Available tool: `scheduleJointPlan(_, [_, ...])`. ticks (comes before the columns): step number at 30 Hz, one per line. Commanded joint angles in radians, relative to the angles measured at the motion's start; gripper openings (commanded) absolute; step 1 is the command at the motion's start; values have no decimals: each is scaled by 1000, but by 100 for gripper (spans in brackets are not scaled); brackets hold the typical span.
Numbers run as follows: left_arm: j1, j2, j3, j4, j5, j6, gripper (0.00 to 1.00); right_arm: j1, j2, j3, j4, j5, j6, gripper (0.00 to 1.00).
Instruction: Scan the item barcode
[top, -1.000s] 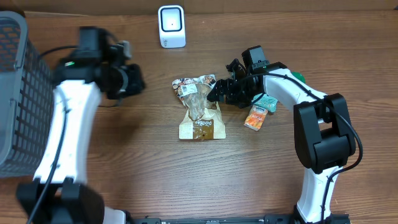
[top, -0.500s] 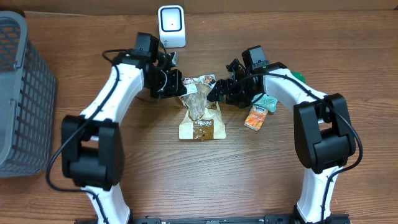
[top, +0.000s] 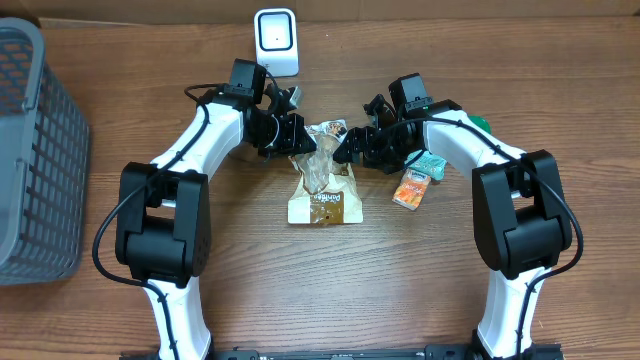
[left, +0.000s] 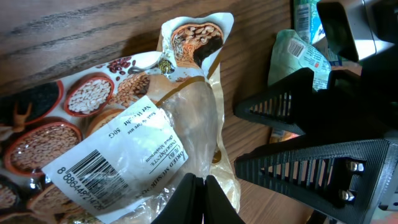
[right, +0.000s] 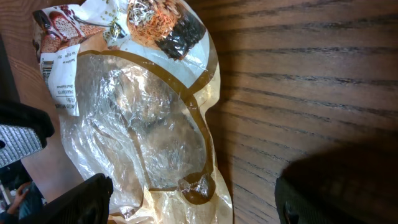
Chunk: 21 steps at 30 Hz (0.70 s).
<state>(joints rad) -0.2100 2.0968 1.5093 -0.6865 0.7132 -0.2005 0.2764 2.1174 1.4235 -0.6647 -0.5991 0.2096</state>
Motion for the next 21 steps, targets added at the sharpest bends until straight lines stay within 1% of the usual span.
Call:
scheduleJointPlan(1, [-9, 15, -9, -2, -57, 39, 4, 5, 3, -30, -2, 36, 4, 83])
scheduleJointPlan(4, [-8, 27, -10, -7, -96, 36, 4, 5, 3, -30, -2, 36, 4, 83])
scheduleJointPlan(11, [-9, 93, -10, -4, -101, 35, 4, 5, 3, -30, -2, 36, 5, 83])
scheduleJointPlan(13, [-7, 105, -10, -7, -126, 25, 4, 5, 3, -30, -5, 36, 4, 83])
scheduleJointPlan(15, [-5, 107, -10, -17, -195, -5, 4, 5, 3, -30, -9, 36, 4, 83])
scheduleJointPlan(17, [-5, 107, -10, -24, -231, -10, 4, 5, 3, -30, -14, 36, 8, 83])
scheduleJointPlan(21, [-5, 108, -11, -39, -286, -18, 4, 5, 4, -31, -34, 35, 54, 83])
